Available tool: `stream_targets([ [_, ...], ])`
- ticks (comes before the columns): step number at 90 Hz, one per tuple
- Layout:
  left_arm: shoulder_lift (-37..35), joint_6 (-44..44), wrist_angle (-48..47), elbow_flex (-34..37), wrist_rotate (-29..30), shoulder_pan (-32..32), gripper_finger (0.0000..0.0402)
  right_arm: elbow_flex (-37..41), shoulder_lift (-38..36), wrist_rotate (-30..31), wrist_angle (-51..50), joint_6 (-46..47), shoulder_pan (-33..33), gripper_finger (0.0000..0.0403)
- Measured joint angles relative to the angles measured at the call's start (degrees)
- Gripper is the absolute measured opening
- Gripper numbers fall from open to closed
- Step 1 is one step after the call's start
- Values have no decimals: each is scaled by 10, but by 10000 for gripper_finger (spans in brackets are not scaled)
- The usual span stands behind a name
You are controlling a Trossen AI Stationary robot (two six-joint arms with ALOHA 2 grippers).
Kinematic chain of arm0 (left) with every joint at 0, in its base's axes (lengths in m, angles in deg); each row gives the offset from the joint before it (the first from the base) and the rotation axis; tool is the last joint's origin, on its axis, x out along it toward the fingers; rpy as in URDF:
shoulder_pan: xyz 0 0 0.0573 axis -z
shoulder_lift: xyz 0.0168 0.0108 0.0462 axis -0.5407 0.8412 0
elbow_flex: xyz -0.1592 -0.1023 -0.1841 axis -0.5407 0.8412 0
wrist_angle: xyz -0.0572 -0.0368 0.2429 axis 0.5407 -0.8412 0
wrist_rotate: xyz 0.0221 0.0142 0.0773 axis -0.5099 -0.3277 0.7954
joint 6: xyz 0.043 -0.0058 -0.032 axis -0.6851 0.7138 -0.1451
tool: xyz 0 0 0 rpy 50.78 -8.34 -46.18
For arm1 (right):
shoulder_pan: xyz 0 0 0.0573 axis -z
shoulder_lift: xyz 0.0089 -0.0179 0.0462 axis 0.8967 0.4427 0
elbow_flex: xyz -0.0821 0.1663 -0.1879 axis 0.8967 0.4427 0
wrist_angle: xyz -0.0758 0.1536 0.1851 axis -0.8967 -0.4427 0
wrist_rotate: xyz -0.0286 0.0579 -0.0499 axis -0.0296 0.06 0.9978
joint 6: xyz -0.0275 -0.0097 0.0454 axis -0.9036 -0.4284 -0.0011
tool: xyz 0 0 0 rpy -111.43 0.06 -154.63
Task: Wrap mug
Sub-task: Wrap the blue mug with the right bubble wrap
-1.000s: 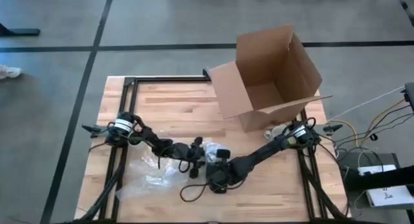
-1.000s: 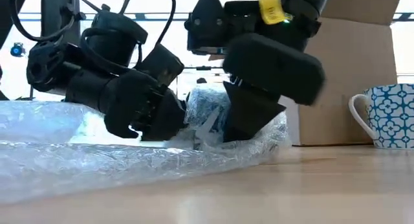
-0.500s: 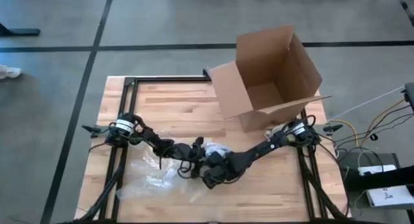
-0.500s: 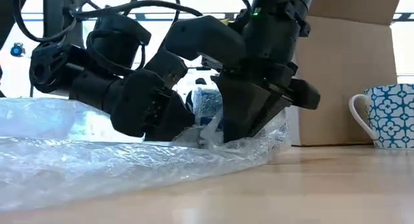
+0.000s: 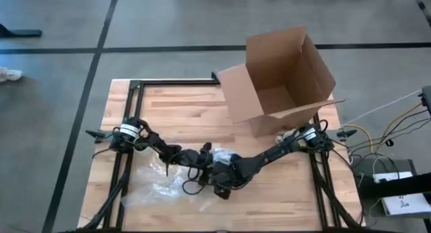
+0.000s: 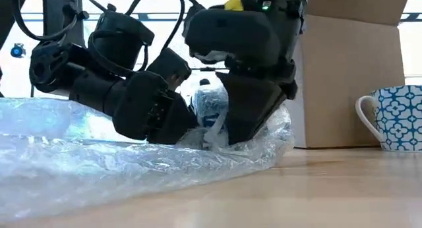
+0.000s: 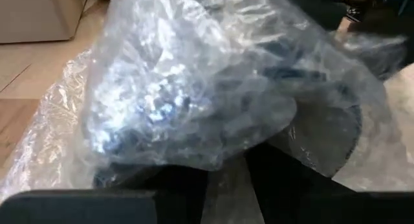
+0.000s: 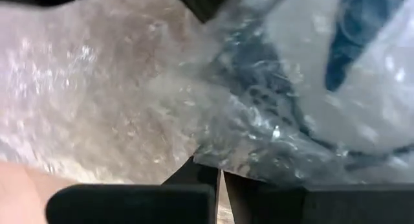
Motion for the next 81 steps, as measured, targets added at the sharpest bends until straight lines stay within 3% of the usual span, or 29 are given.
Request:
stream_targets([
  [20,0,0,-5,0,7,0,98,-1,-11,13,-9,-154,-25,0],
  [38,0,1,-8,0,12,0,98,-50,-15,27,-59,-223,-64,0],
  [58,1,1,-8,1,14,0,98,-110,-18,207,-108,-268,-93,0],
  [81,1,1,-8,1,16,0,98,-23,-18,153,-63,-252,-75,0],
])
